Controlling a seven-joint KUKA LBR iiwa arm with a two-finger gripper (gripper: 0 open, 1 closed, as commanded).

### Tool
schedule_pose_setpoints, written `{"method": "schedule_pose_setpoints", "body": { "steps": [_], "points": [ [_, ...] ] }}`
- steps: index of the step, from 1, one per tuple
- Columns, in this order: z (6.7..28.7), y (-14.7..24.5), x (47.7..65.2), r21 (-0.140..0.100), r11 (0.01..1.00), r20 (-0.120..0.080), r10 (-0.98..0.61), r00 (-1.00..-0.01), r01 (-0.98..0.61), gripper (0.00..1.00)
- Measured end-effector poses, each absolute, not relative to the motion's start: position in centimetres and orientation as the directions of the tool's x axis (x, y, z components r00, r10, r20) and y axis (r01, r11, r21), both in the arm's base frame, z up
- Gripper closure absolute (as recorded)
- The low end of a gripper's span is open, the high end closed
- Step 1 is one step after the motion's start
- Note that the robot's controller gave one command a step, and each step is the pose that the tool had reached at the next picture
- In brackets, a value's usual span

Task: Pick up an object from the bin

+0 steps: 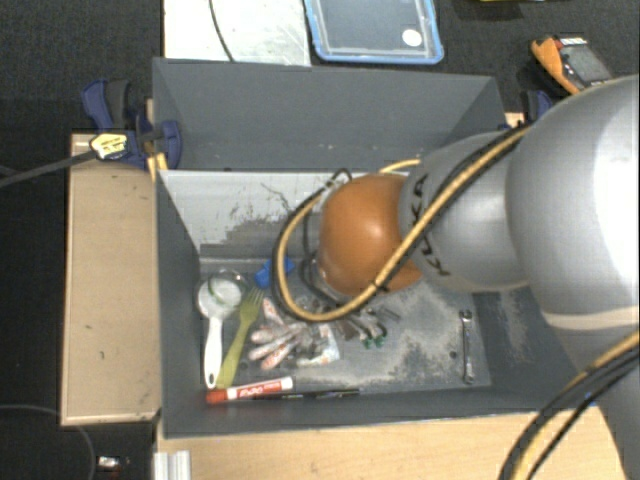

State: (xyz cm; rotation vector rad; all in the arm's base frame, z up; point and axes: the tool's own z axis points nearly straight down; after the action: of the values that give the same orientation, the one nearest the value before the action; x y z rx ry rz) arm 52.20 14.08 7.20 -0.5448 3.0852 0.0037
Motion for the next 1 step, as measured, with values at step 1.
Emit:
{"method": "schedule_pose_setpoints", "body": {
  "steps": [1],
  "points": [
    [7.22, 14.07, 52.2, 0.001, 0.94, -0.009, -0.341, -0.94, -0.341, 1.0]
  ]
}}
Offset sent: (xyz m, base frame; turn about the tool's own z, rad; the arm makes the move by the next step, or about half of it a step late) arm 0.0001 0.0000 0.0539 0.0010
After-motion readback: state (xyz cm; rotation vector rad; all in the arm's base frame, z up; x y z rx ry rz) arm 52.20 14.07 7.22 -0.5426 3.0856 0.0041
